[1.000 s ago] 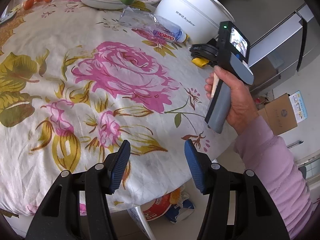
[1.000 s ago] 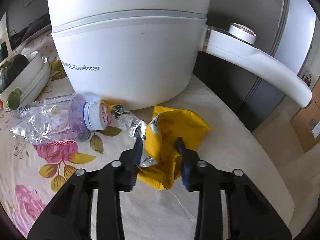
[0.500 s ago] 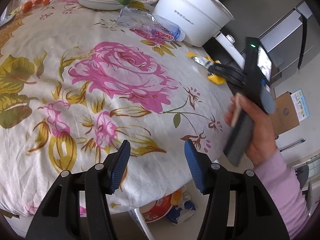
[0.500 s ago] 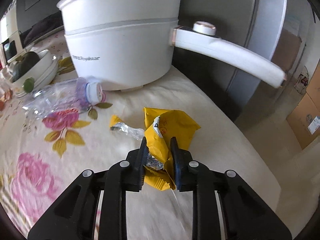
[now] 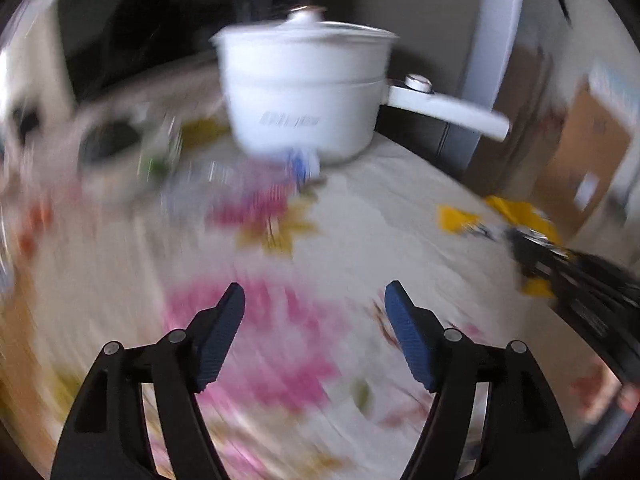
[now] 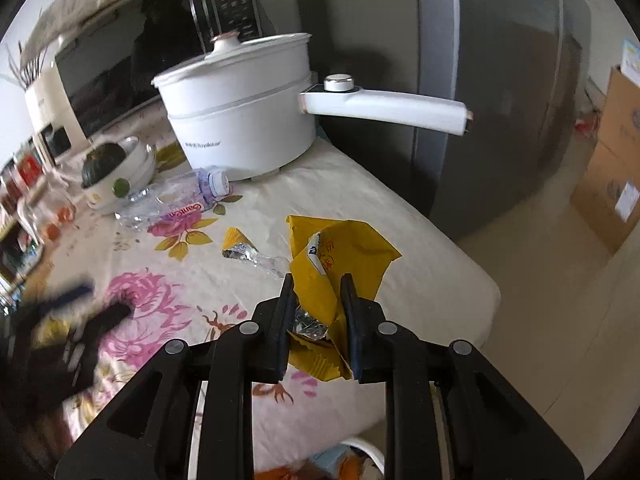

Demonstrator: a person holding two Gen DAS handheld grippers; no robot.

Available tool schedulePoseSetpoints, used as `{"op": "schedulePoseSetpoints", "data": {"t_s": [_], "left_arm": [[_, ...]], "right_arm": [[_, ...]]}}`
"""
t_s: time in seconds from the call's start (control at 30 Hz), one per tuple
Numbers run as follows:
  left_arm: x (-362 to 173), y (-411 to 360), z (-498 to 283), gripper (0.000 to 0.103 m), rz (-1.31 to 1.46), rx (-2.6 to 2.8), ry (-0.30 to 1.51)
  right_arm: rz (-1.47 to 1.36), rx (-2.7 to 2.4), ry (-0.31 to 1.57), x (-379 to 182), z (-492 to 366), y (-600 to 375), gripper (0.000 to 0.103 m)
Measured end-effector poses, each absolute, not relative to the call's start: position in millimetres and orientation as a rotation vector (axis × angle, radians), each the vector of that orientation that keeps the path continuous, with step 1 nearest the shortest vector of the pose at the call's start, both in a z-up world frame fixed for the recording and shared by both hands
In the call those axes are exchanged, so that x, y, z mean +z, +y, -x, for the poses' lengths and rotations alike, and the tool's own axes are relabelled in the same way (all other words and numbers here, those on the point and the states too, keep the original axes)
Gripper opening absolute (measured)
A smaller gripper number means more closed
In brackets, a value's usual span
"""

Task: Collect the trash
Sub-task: 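Lift the yellow bag with the right gripper while the left gripper reaches the water bottle, then grasp the clear plastic water bottle with the left gripper while the right holds the bag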

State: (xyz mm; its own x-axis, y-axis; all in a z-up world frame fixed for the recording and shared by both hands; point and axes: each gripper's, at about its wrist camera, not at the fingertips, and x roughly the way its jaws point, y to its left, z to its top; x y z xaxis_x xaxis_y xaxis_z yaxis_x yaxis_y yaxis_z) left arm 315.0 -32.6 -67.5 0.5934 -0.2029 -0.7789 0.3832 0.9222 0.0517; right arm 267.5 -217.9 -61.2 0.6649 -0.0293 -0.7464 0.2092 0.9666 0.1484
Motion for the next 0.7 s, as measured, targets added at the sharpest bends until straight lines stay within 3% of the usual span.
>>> {"op": "schedulePoseSetpoints", "data": {"t_s": [0.1, 0.37, 0.7], "left_arm": [[-59, -59, -351, 0.083, -0.426, -0.354, 0.857], [-100, -89, -429, 0.084, -0.897, -0.416, 0.979], [-128, -79, -473, 0.084, -1.005, -0.415, 1.005]], "right_arm": [[-0.287, -0.143, 0.831, -61, -268, -230, 0.021], [-0.283, -0.136, 0.814, -54, -281, -232, 0.022], [-0.260, -0.113, 0.827, -52, -284, -226, 0.022]]}}
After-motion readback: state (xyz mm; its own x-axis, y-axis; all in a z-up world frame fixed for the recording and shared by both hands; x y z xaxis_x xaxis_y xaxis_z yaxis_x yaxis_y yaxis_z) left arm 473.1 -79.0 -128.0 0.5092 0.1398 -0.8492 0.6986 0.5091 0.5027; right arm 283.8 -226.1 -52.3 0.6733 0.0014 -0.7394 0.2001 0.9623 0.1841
